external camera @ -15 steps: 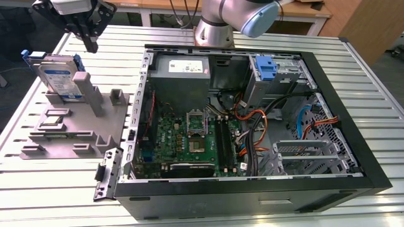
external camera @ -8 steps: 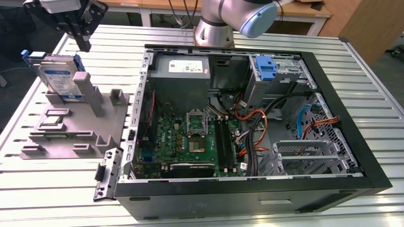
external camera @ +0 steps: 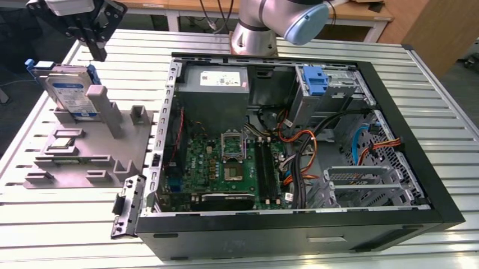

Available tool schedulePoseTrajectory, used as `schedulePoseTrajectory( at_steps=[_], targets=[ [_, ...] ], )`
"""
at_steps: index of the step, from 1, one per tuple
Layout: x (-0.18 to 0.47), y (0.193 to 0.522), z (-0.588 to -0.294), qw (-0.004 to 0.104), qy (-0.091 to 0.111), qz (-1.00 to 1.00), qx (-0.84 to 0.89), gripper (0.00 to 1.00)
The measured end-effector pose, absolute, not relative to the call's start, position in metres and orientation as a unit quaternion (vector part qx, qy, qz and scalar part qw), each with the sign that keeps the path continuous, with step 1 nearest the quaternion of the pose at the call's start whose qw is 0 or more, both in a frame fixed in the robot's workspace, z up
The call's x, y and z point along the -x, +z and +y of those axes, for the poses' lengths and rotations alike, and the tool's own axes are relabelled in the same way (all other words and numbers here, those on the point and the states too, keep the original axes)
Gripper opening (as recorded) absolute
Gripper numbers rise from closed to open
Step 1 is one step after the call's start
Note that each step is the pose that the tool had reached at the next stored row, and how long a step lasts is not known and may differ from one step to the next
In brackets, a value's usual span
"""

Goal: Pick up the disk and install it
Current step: 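Reach for the disk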

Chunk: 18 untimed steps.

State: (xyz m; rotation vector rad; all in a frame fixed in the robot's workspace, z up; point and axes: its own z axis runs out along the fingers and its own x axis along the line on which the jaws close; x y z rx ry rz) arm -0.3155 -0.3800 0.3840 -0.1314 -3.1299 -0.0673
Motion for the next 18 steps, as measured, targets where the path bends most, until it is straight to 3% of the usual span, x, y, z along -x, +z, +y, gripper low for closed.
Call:
schedulePoseTrajectory(
  at_steps=[18],
  targets=[
    [0.3223,0.3839,-0.3793,0.004,-0.021,-0.999,0.042,0.1]
  ],
)
